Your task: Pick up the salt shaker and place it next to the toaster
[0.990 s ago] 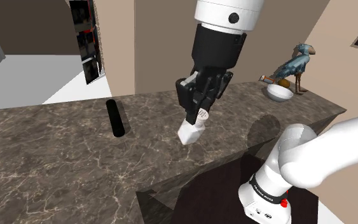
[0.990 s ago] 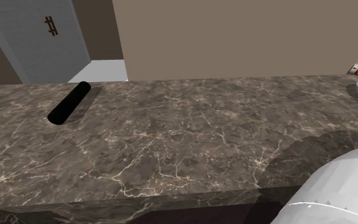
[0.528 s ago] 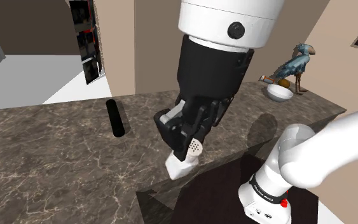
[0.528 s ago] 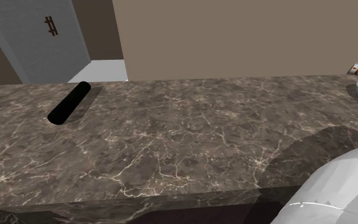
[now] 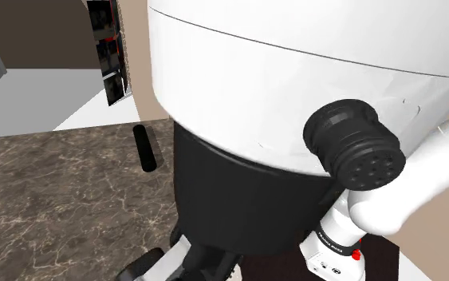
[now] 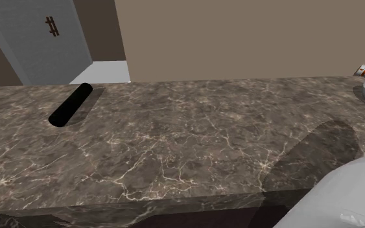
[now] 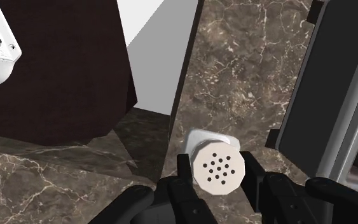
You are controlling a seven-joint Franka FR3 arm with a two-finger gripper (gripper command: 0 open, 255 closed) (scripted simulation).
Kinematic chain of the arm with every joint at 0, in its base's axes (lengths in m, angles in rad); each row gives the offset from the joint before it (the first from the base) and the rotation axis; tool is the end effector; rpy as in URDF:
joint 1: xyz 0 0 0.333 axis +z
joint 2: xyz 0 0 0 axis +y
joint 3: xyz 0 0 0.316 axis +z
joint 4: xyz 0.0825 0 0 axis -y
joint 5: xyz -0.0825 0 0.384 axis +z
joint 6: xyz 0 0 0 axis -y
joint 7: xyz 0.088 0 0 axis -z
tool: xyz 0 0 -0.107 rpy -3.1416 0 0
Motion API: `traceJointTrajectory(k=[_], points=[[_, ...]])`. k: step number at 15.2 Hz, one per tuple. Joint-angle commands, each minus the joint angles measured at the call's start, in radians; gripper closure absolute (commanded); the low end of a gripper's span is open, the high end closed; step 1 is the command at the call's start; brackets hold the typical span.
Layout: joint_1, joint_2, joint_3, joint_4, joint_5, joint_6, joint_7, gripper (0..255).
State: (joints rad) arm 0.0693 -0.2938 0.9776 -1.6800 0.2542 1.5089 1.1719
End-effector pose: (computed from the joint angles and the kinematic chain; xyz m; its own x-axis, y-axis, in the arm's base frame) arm 0.1657 0.4779 0.6430 0.9914 -0.1304 -0.0125 -0.1304 -0.9915 0.0005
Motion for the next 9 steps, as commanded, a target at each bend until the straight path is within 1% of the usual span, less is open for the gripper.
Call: traceJointTrajectory(k=[1, 2, 3, 4, 5, 6, 7, 8, 9], points=[[-0.027, 0.094, 0.113, 0.068, -0.063, 0.01, 0.096, 255], [-0.04, 0.155, 0.183, 0.103, -0.113, 0.013, 0.154, 255], [-0.046, 0.239, 0.263, 0.14, -0.188, 0.015, 0.227, 255], [-0.018, 0.355, 0.336, 0.181, -0.3, 0.008, 0.323, 255], [0.061, 0.472, 0.362, 0.227, -0.414, -0.01, 0.415, 255], [0.16, 0.552, 0.341, 0.277, -0.492, -0.032, 0.476, 255], [0.257, 0.61, 0.304, 0.329, -0.546, -0.054, 0.518, 255], [0.355, 0.654, 0.252, 0.385, -0.583, -0.075, 0.546, 255], [0.44, 0.703, 0.222, 0.446, -0.627, -0.1, 0.574, 255]])
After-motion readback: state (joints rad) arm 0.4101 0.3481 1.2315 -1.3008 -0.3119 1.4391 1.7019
